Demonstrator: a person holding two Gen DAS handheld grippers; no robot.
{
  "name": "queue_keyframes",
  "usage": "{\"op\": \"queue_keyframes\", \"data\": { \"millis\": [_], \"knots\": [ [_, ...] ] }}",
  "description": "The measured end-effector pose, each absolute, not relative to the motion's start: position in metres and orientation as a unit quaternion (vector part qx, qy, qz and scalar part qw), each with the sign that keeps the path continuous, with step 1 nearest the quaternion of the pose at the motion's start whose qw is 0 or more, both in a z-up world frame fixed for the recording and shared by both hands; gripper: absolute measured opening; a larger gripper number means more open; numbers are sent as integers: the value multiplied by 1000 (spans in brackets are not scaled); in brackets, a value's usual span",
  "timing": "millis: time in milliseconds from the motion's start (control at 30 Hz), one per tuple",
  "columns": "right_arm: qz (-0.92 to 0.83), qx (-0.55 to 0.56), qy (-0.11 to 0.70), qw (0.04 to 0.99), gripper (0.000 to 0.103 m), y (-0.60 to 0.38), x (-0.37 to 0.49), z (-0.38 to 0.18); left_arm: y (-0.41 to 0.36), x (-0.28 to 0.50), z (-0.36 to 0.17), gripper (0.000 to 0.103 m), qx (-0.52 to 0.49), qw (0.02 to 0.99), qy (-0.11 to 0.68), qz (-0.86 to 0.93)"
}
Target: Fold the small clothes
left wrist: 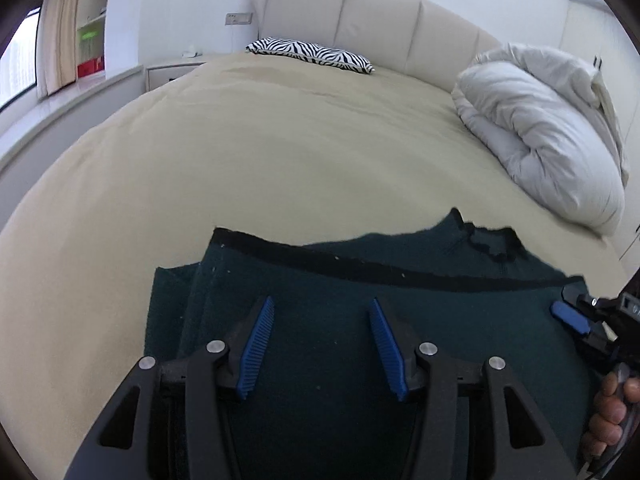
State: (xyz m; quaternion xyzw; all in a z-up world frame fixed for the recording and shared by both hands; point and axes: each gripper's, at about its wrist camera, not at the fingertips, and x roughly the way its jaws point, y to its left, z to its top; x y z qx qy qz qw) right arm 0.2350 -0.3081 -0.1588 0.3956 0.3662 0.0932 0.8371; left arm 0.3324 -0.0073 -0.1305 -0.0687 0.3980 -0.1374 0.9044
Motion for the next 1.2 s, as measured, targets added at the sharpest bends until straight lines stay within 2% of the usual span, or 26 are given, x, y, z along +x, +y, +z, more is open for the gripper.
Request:
{"op": "queue_keyframes", "data": {
  "millis": [67,133,200,367,400,433,533,600,667,700,800,833,933,1000,1033,1067,1200],
  "knots": [
    [76,433,339,832,22,-340,233,-169,-3,342,-132,52,-77,903,401,-134],
    [61,458,321,827,9,-365,228,-178,-4,347,-135,52,-74,904,400,-133],
    [39,482,293,825,7,-394,218,-184,-7,350,-136,52,-66,905,400,-130],
    [-11,484,242,841,9,-433,193,-180,3,355,-135,51,-112,894,408,-147],
    [-20,490,236,839,9,-441,188,-180,8,354,-134,47,-121,892,411,-143],
    [-37,488,234,840,10,-448,182,-178,13,352,-131,40,-124,892,414,-133],
    [-121,472,232,842,20,-466,158,-167,26,329,-117,40,-120,901,403,-112],
    [-149,477,220,838,20,-471,135,-158,30,304,-107,44,-121,903,392,-124],
    [-114,467,206,852,20,-453,119,-140,25,269,-102,54,-97,910,378,-142],
    [-84,463,200,859,23,-436,111,-132,23,257,-103,55,-89,910,378,-145],
    [19,430,230,873,44,-369,106,-120,19,231,-112,56,-80,902,395,-155],
    [43,418,241,875,45,-348,106,-122,19,225,-116,56,-72,903,397,-146],
    [104,410,300,855,45,-296,126,-146,35,218,-126,53,-90,898,406,-145],
    [79,412,341,841,43,-284,134,-170,46,218,-129,45,-97,897,404,-151],
    [80,421,340,837,32,-289,133,-181,49,219,-130,39,-98,896,406,-153],
    [83,430,331,836,28,-295,129,-188,54,220,-133,37,-107,893,406,-160],
    [32,454,300,838,26,-331,92,-192,69,220,-137,33,-145,887,404,-171]
  ]
}}
